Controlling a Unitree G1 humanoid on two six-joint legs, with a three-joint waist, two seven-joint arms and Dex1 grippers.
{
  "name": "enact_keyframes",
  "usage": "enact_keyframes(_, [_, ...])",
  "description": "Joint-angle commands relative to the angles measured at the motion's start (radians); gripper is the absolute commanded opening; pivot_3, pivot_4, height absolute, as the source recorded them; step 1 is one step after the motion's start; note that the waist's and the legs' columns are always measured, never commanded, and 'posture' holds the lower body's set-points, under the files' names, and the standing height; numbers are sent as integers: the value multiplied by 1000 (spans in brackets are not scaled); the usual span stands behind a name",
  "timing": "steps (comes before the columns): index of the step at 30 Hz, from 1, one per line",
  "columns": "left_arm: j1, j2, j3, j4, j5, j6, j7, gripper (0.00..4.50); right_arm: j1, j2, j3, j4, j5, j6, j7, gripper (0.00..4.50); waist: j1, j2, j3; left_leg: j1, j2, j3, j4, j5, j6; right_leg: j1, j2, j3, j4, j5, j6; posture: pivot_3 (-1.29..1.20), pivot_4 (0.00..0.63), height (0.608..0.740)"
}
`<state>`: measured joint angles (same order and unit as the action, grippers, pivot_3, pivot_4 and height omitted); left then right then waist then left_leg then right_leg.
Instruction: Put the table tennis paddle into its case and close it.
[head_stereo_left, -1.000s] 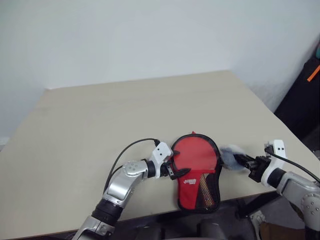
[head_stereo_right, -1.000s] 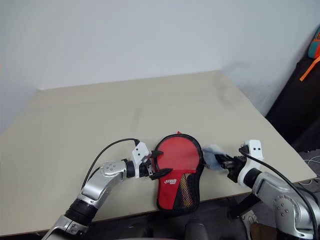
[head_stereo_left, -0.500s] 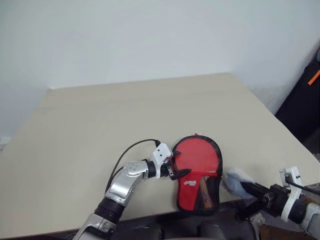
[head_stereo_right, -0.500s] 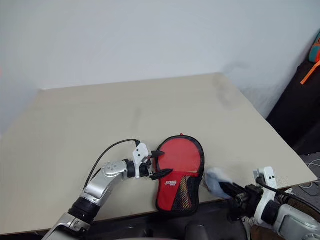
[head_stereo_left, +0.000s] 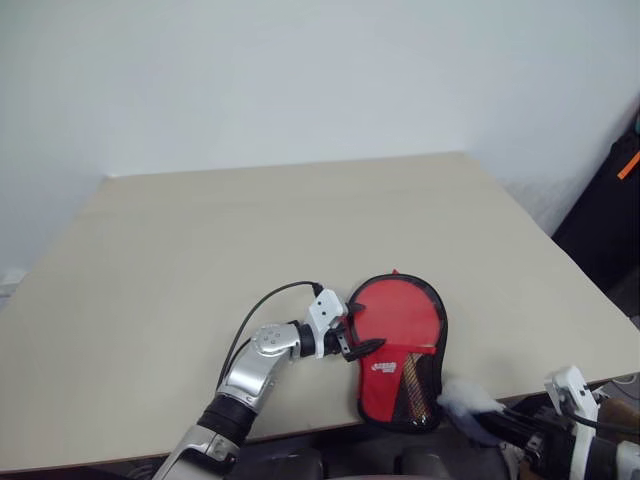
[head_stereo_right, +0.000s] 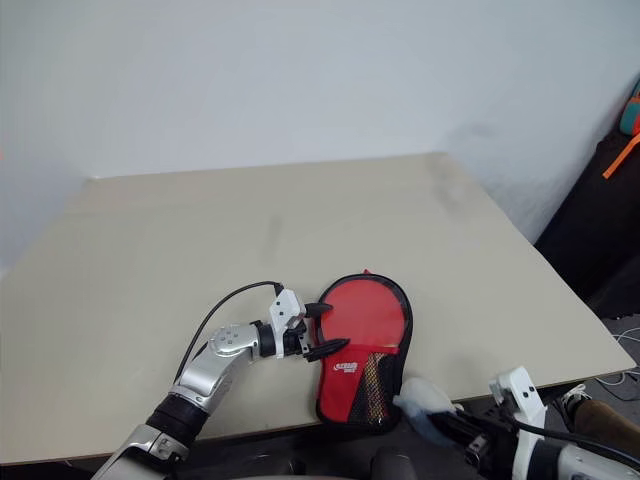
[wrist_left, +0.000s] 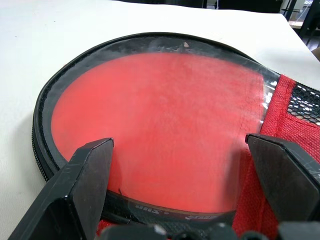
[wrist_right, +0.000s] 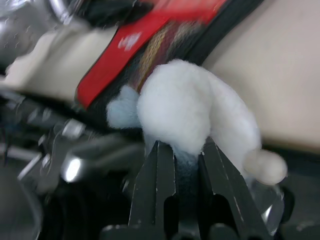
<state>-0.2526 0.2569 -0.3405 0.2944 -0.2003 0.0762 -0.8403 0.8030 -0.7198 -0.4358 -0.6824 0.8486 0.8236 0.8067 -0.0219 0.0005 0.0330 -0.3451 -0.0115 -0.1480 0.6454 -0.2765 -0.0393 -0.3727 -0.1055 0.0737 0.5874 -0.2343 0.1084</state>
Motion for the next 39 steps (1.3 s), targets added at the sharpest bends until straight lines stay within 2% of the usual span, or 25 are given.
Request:
enact_keyframes(1, [49, 30, -9, 140, 75, 74, 39, 4500, 37, -62, -85, 72, -30, -66, 149, 45, 0, 2, 0, 0, 2, 1, 1, -1, 0, 0, -2, -4, -1, 0, 0, 0, 0, 740])
enact_keyframes(3, [48, 29, -8, 134, 73, 79, 40, 4500, 6, -76, -117, 127, -24, -88, 178, 45, 1, 3, 0, -2, 3, 1, 2, -1, 0, 0, -3, -8, -3, 0, 0, 0, 0, 740])
enact_keyframes(5, [46, 27, -6, 129, 70, 85, 40, 4500, -62, -71, -126, 156, 10, -74, 146, 45, 1, 3, 0, -3, 4, 1, 2, -2, 0, 0, -3, -10, -5, 0, 0, 0, 0, 740])
enact_keyframes(14, [34, 30, 7, 122, 62, 101, 36, 4500, -319, 83, 12, 119, 114, 56, -138, 39, 1, 6, 0, -9, 8, 0, 1, -2, 0, -3, -3, -17, -13, 0, 0, 0, 0, 740])
enact_keyframes(18, [33, 31, 11, 129, 63, 97, 38, 4500, -426, 179, 130, 169, 12, 75, -323, 39, 0, 7, 0, -8, 9, 0, 0, -2, 0, -4, -3, -18, -12, 0, 0, 0, 0, 740])
enact_keyframes(20, [34, 31, 12, 129, 65, 96, 40, 4500, -451, 201, 156, 182, -22, 78, -368, 39, 1, 7, -1, -7, 9, 1, 0, -2, 0, -4, -3, -18, -12, 0, 0, 0, 0, 740])
enact_keyframes(25, [46, 31, 13, 99, 67, 110, 47, 4500, -525, 263, 155, 237, -69, 80, -484, 39, -2, 4, -3, -2, 12, 1, -2, -2, -1, -3, -2, -21, -13, 0, 0, 0, 0, 740])
enact_keyframes(29, [50, 31, 14, 74, 65, 126, 54, 4500, -543, 263, 151, 258, -94, 71, -494, 39, -3, 5, -4, -2, 14, 1, -2, -3, -2, -3, -2, -24, -15, 0, 0, 0, 0, 740])
enact_keyframes(36, [54, 33, 16, 24, 60, 166, 58, 4500, -554, 271, 132, 249, -73, 79, -497, 2519, -2, 9, -6, -2, 16, 1, -2, -3, -3, -4, -2, -26, -15, 0, 0, 0, 0, 740])
enact_keyframes(38, [55, 33, 17, 17, 60, 173, 59, 4500, -542, 273, 135, 233, -99, 17, -474, 3186, -1, 10, -6, -2, 16, 1, -3, -4, -4, -6, -2, -26, -14, 0, 0, 0, 0, 740])
enact_keyframes(39, [56, 34, 18, 14, 60, 175, 58, 4500, -536, 277, 135, 222, -109, -12, -464, 3186, -1, 10, -6, -2, 15, 1, -3, -4, -4, -6, -2, -26, -13, 0, 0, 0, 0, 740])
